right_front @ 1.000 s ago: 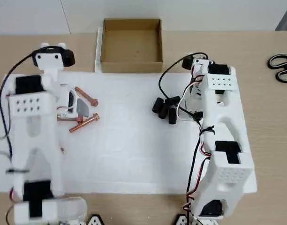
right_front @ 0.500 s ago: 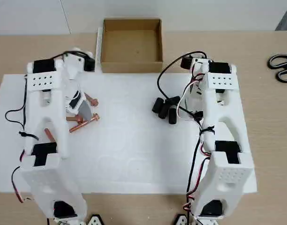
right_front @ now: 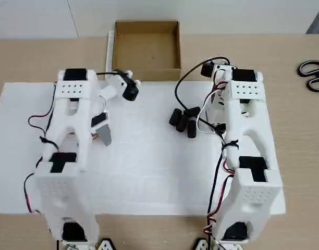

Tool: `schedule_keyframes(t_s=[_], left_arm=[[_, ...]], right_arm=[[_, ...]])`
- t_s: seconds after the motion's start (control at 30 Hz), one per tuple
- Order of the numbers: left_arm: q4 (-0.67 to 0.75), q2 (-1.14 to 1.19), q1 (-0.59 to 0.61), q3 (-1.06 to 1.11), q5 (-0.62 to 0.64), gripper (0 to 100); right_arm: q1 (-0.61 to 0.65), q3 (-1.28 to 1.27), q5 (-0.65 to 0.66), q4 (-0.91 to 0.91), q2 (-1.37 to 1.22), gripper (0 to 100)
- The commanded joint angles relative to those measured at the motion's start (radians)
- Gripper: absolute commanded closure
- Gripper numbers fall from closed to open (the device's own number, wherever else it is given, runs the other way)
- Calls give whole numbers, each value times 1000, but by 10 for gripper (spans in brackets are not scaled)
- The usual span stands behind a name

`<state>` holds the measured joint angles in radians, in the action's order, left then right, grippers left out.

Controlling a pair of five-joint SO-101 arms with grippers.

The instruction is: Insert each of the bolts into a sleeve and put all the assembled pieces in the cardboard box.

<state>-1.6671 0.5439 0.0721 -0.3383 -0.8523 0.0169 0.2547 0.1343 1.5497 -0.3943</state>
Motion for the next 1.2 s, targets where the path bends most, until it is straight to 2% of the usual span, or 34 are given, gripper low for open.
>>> schedule_keyframes(t_s=[0.0,0.5,0.7,0.8,1.03,1.17], left_arm=[[46,11,-2,-38,-9,830],[84,117,-2,-38,-6,840],[81,117,-9,-38,-6,994],[75,117,-9,-38,-6,994],[-46,97,-61,-85,-2,994],[-86,46,-81,-154,60,994]], right_arm=[[-1,48,8,4,21,995],[-1,48,8,5,21,995],[-1,48,8,7,21,995],[-1,48,8,7,21,995],[-1,48,8,12,48,995],[-1,48,8,64,176,995]])
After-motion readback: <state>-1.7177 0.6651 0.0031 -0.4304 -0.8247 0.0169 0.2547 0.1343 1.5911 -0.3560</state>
